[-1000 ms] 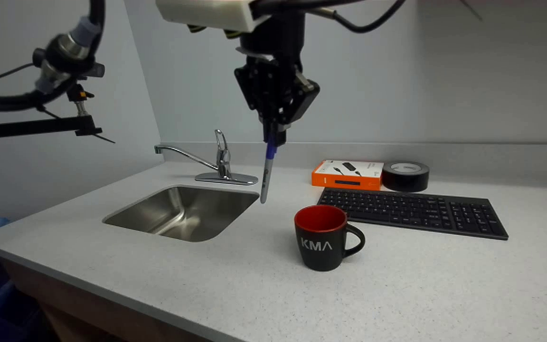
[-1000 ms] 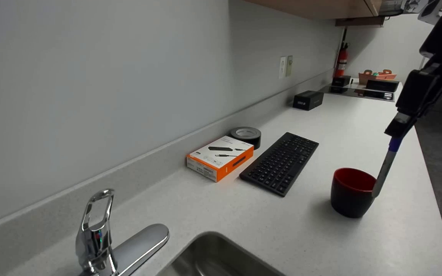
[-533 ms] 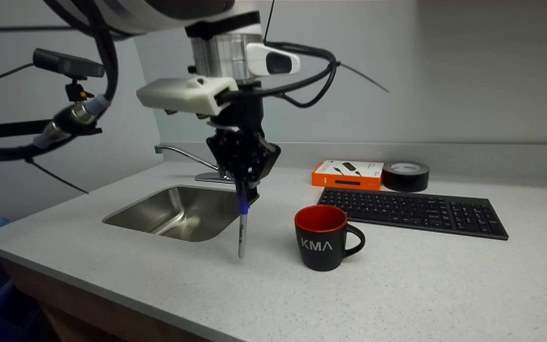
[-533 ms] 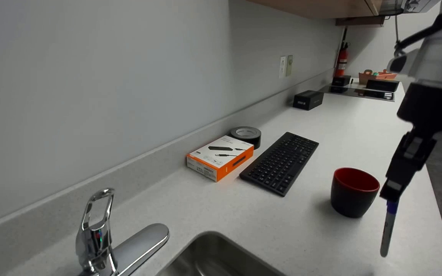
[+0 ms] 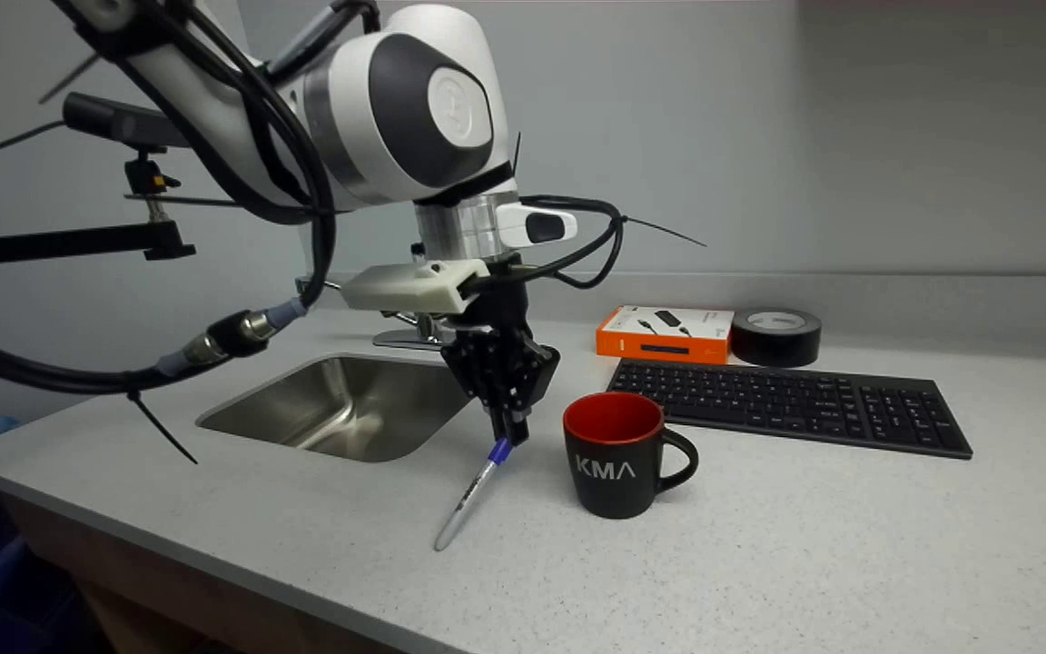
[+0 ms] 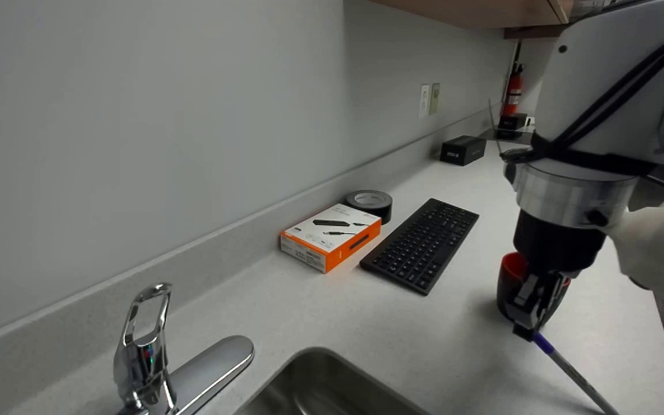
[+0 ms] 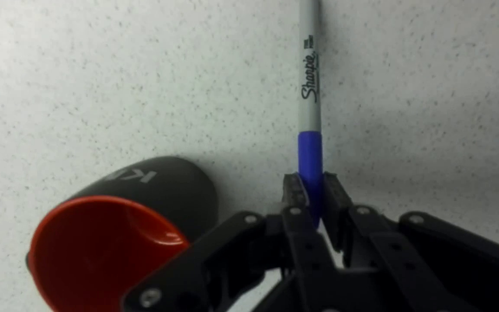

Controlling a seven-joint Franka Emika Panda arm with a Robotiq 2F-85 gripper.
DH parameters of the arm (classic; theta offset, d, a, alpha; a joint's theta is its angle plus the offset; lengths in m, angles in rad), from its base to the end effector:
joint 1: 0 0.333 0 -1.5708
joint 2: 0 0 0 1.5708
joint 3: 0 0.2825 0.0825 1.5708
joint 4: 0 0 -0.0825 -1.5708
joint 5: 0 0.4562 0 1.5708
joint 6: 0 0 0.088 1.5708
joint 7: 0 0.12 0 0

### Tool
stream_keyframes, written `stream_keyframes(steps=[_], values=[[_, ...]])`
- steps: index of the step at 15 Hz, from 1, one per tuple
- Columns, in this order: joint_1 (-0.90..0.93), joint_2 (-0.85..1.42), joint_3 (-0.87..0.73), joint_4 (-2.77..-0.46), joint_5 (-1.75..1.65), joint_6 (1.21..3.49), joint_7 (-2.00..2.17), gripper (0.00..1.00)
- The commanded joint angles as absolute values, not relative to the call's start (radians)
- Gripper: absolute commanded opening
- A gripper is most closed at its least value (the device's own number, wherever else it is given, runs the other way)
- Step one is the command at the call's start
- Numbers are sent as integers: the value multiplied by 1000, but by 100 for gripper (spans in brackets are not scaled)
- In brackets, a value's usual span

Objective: Pick up the marker inside the black mug and put it on the table.

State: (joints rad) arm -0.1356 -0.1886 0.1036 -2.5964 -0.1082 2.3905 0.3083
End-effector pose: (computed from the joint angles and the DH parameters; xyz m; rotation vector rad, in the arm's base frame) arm 0.4803 -0.0203 0.2206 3.0212 -0.3988 -0.0095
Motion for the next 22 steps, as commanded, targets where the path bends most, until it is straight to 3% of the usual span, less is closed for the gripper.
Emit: stream_keyframes(steps=[1, 3, 4, 6, 13, 22], values=[[-122, -38, 87, -2470, -201, 2432, 425, 4], [-109, -4, 73, -2429, -230, 2429, 461, 4], [-105, 10, 66, -2413, -245, 2427, 481, 40], [-96, 32, 52, -2388, -267, 2426, 505, 47], [-67, 61, 9, -2345, -278, 2424, 530, 99], [-60, 46, -14, -2352, -246, 2416, 504, 100]])
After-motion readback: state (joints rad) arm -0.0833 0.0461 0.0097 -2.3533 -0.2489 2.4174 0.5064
